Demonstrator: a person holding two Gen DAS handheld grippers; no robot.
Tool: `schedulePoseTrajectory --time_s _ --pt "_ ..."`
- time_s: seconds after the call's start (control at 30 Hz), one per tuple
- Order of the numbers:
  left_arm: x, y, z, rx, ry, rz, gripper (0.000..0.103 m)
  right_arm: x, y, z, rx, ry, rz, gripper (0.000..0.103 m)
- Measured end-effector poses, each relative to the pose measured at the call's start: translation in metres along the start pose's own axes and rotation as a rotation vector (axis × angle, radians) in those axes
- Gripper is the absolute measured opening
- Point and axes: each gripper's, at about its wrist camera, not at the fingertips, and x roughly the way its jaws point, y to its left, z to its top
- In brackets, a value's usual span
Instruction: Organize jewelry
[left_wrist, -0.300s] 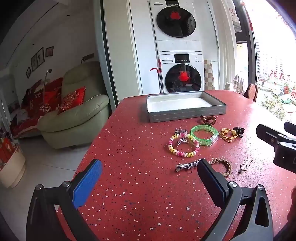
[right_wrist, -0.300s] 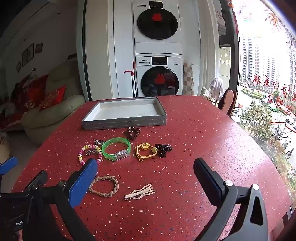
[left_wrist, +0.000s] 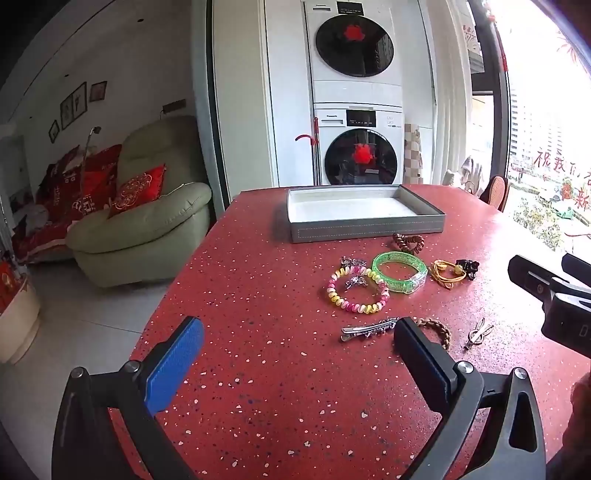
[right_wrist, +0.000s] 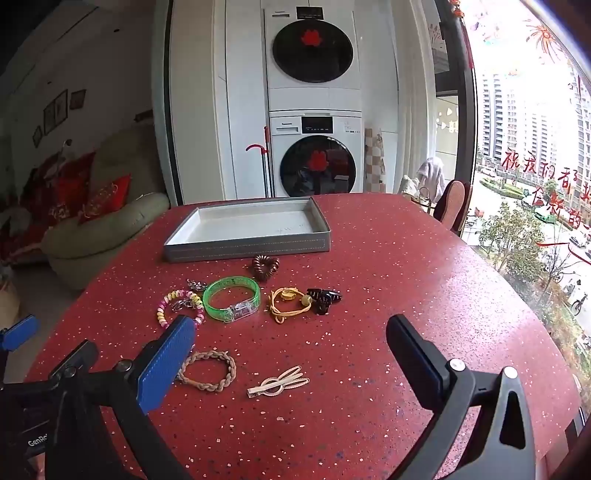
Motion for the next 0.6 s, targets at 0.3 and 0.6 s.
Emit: schedulePoseTrajectory --time_s 0.3,0.6 --pt "0.0014 -0.0032 0.001 0.008 -0.004 -0.011 0.103 -0.0005 -0.0039 0.0034 0.003 -0.006 0.012 0.103" --pt "0.0008 0.0033 -0.0006 -0.026 0.003 -0.012 0.103 -0.0021 -0.0027 0.001 0.0 -0.005 0.014 0.103"
